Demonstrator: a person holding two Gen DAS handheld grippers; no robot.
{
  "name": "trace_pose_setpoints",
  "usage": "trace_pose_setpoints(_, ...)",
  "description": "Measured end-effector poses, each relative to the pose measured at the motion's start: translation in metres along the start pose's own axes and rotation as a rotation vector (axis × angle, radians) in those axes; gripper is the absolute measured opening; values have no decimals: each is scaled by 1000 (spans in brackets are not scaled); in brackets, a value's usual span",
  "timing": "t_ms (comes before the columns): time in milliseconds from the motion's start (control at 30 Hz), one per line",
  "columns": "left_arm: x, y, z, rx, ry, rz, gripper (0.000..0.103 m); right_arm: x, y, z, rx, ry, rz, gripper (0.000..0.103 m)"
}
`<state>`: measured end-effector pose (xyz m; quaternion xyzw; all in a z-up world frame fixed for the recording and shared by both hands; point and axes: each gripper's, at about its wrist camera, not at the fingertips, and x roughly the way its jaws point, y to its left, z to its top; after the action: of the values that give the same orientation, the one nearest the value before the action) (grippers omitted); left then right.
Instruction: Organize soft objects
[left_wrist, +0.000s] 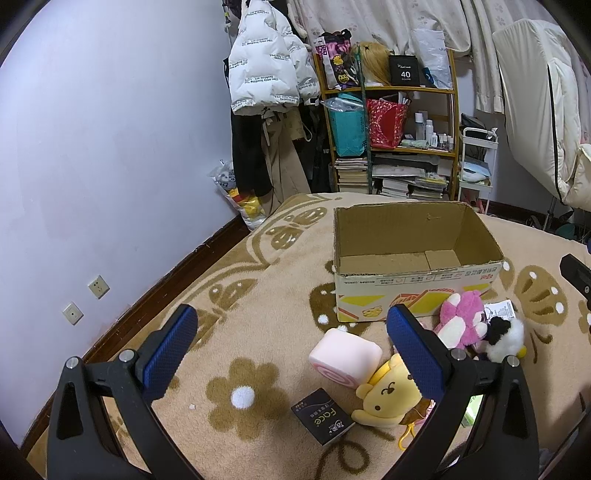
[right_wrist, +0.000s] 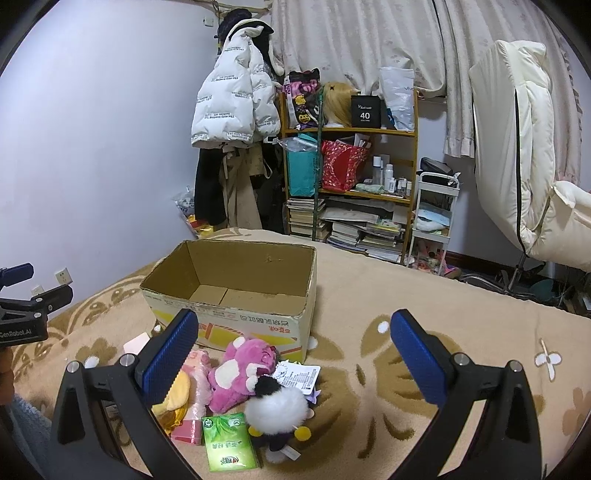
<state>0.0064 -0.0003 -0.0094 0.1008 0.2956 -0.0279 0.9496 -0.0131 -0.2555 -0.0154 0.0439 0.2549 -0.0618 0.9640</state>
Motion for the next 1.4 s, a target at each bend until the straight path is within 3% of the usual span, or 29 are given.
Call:
trace_pose_setpoints(1100, 3, -5, -8, 21, 6, -6, 101, -2, -7, 4, 3, 2, -9, 103)
trace_pose_setpoints(1400, 16, -5, 3, 24, 71, -18, 101, 6, -10, 4, 7, 51, -39, 103)
